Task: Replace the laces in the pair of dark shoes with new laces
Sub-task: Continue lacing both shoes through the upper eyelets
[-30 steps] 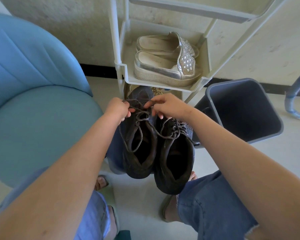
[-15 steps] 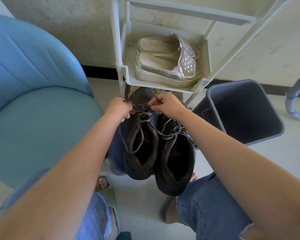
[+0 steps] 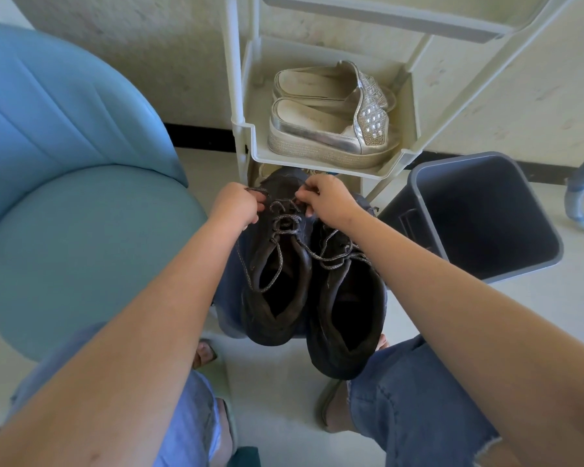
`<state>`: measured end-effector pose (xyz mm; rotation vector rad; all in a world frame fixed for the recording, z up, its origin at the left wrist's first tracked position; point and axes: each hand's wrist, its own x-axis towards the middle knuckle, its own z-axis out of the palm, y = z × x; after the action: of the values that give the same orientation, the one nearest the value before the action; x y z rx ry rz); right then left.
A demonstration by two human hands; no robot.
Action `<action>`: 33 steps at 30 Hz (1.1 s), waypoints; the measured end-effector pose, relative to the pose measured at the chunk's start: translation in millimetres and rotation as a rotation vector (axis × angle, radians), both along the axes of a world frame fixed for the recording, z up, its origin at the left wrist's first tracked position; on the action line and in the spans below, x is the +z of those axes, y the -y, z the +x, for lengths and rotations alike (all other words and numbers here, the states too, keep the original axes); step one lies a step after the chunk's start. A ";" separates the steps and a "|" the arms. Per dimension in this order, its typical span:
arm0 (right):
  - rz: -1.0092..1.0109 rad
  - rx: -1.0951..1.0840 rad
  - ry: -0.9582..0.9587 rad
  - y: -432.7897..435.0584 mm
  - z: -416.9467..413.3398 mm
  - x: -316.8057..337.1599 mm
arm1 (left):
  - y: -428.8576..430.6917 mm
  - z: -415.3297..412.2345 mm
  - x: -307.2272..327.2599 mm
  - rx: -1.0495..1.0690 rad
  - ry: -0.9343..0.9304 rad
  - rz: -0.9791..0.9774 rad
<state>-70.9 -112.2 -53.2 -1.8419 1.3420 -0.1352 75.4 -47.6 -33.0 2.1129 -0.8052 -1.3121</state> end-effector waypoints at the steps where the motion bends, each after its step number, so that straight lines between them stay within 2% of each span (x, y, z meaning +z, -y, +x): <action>1: 0.016 -0.010 0.016 0.6 -1.3 1.1 | 0.7 0.3 -2.8 -0.007 0.008 -0.002; 5: 0.056 0.059 0.040 1.5 -5.1 6.2 | 4.9 -2.7 -1.9 -0.028 0.037 -0.029; 8: 0.050 0.107 0.050 0.9 -6.5 7.6 | 4.6 -4.0 2.4 0.100 -0.058 -0.087; 11: 0.049 0.088 0.076 -1.1 -5.6 6.5 | 6.0 -1.7 5.7 0.240 -0.249 -0.174; 12: 0.049 0.074 0.086 -1.7 -5.5 6.0 | 7.0 -0.7 4.5 0.229 -0.234 -0.174; 15: 0.060 0.031 0.117 -1.7 -7.1 5.4 | 4.6 -2.4 -2.5 0.025 0.022 -0.173; 20: 0.094 0.042 0.087 1.2 -10.2 8.6 | 1.5 -6.4 -13.3 -0.253 0.275 -0.195; 28: 0.123 0.075 0.073 2.4 -18.7 13.8 | 4.4 -3.7 -13.2 -0.299 0.445 -0.190; 33: 0.055 0.074 0.012 0.8 -10.7 9.3 | 3.2 -9.4 -9.1 -0.326 0.585 -0.190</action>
<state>-81.5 -113.1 -43.9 -1.8389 1.2551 -0.0698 66.0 -50.8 -42.2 2.2941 -1.5005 -0.7046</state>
